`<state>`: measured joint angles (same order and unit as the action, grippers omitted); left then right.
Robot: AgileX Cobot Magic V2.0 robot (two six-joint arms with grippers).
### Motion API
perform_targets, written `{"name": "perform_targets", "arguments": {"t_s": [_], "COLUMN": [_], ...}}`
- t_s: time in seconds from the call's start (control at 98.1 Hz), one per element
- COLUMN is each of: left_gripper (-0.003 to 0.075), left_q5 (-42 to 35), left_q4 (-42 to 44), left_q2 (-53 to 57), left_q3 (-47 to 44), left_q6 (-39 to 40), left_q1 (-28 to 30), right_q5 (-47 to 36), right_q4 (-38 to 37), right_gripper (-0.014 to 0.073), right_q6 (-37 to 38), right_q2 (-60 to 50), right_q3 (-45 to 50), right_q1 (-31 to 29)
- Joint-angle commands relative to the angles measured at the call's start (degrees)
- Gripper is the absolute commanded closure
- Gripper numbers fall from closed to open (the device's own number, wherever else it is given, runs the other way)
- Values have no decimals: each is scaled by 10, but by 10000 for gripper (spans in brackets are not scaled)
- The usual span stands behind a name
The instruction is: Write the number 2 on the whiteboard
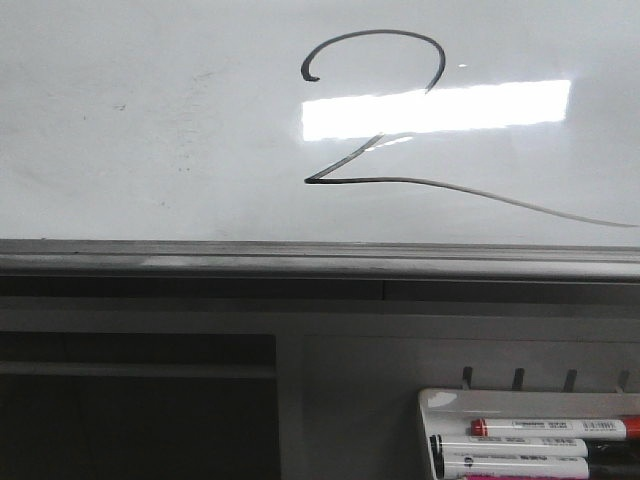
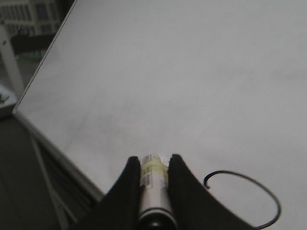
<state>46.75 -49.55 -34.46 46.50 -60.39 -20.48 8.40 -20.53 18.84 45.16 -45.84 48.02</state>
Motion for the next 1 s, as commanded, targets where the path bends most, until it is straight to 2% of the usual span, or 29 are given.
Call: {"name": "perform_targets", "arguments": {"t_s": [0.0, 0.112, 0.285, 0.428, 0.571, 0.989], "left_gripper": [353, 353, 353, 353, 353, 353], "left_q5": [24, 69, 98, 132, 126, 69], "left_q4": [-40, -38, -37, -31, -27, -19], "left_q2": [-23, -45, -89, -130, -156, -174], "left_q3": [39, 67, 93, 94, 94, 94], "left_q6": [-33, -66, -70, -70, -70, -69], "left_q1": [-2, -2, -30, -75, -112, -118], "right_q5": [-1, -3, -48, -89, -99, -96], "right_q4": [-41, -49, -120, -120, -120, -118], "right_gripper": [672, 672, 672, 672, 672, 672], "right_q6": [-1, -3, -3, -3, -3, -3], "right_q2": [27, 65, 109, 124, 124, 124], "right_q3": [-19, -19, -19, -19, -19, -19], "right_q1": [54, 113, 173, 178, 178, 181]}}
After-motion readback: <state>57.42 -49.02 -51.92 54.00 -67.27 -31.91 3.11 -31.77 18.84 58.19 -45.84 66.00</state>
